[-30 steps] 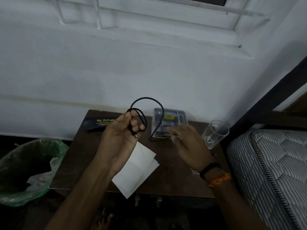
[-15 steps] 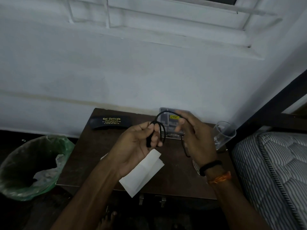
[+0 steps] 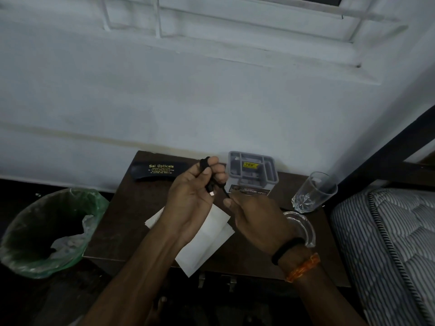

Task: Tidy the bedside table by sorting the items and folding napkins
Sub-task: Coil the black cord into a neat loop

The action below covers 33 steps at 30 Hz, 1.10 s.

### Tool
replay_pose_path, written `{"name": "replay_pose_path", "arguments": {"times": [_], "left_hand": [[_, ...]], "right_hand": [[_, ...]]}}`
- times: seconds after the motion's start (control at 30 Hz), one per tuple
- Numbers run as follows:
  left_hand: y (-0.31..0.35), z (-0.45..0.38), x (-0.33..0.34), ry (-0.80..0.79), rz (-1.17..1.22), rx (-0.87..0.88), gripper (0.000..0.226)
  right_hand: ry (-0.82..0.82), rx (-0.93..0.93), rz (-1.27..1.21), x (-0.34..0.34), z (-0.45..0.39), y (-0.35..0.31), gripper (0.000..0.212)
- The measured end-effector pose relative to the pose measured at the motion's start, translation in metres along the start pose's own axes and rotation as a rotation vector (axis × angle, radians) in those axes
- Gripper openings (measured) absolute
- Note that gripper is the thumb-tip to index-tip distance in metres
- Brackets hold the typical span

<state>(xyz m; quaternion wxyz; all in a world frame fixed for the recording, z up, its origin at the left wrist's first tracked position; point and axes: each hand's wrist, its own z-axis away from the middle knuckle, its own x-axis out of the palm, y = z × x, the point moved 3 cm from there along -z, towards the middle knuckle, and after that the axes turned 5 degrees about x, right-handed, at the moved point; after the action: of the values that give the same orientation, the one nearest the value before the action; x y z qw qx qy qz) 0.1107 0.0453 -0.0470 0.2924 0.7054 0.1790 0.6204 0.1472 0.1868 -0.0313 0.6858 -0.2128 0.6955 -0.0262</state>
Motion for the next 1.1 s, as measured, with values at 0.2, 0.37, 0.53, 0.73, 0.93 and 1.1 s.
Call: {"name": "replay_pose_path", "arguments": {"times": [0.2,0.37,0.53,0.73,0.93,1.1], "left_hand": [[-0.002,-0.006,-0.002,0.121,-0.03,0.086,0.024],[-0.009,0.004,-0.006,-0.03,-0.85,0.195,0.018],[-0.021,0.009,-0.007,-0.192,-1.146,0.12,0.018],[-0.016,0.012,0.012,-0.26,-1.038,0.035,0.033],[-0.018,0.019,0.019,-0.404,-0.724,-0.167,0.031],[-0.015,0.016,0.015,-0.242,-0.267,-0.166,0.025]], "right_hand": [[-0.068,-0.037,0.076,0.003,0.002,-0.001,0.042],[-0.013,-0.054,-0.021,-0.009,0.002,0.0,0.024],[-0.002,-0.038,-0.225,-0.026,0.002,0.013,0.014],[0.245,-0.107,-0.121,-0.039,0.002,0.017,0.011],[0.353,-0.077,-0.162,-0.042,0.0,0.027,0.012],[0.161,0.025,-0.183,-0.021,-0.001,0.027,0.02]]}}
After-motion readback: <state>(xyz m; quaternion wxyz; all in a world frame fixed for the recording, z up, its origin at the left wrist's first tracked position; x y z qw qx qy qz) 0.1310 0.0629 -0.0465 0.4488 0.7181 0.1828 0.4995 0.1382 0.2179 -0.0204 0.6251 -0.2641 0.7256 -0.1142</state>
